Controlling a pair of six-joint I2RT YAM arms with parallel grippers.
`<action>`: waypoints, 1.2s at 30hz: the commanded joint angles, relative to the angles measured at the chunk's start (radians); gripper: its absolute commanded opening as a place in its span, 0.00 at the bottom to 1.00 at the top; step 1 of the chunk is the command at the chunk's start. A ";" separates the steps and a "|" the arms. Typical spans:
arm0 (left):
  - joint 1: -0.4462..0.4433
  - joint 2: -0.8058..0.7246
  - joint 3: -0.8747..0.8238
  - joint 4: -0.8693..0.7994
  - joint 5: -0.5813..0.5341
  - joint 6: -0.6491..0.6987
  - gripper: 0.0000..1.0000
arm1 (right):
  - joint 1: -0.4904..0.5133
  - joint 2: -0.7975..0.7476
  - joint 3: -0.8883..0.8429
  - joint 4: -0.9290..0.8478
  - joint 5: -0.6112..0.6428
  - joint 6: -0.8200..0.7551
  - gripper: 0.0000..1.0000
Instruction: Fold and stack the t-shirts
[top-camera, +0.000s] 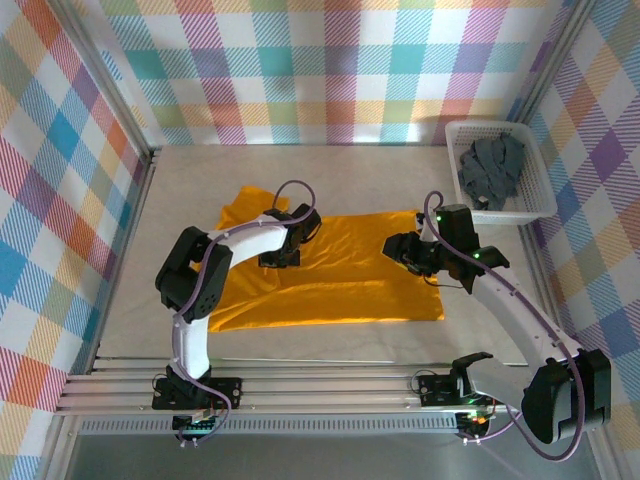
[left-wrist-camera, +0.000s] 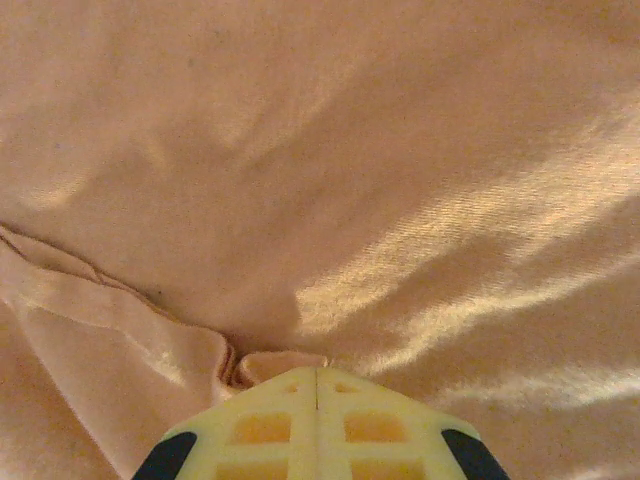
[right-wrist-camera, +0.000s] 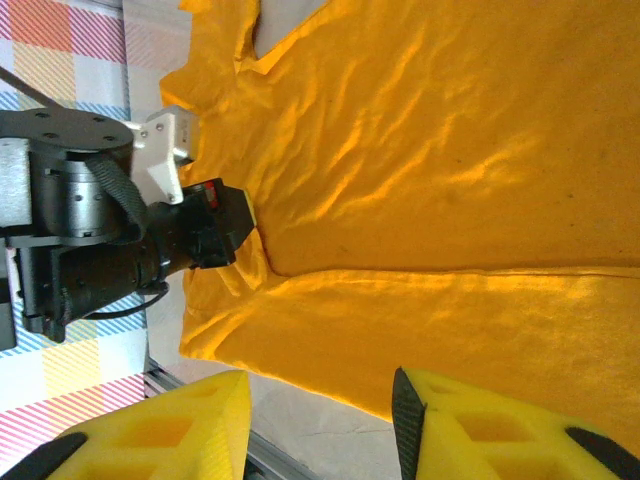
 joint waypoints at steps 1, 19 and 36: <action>-0.022 -0.086 0.006 0.000 0.002 0.029 0.00 | 0.005 -0.001 -0.015 0.023 -0.010 0.013 0.42; -0.092 -0.062 0.011 0.036 0.054 0.109 0.00 | 0.006 0.020 -0.005 0.016 -0.013 0.012 0.42; -0.122 -0.056 0.011 0.082 0.087 0.161 0.00 | 0.005 0.032 -0.014 0.008 0.007 0.014 0.42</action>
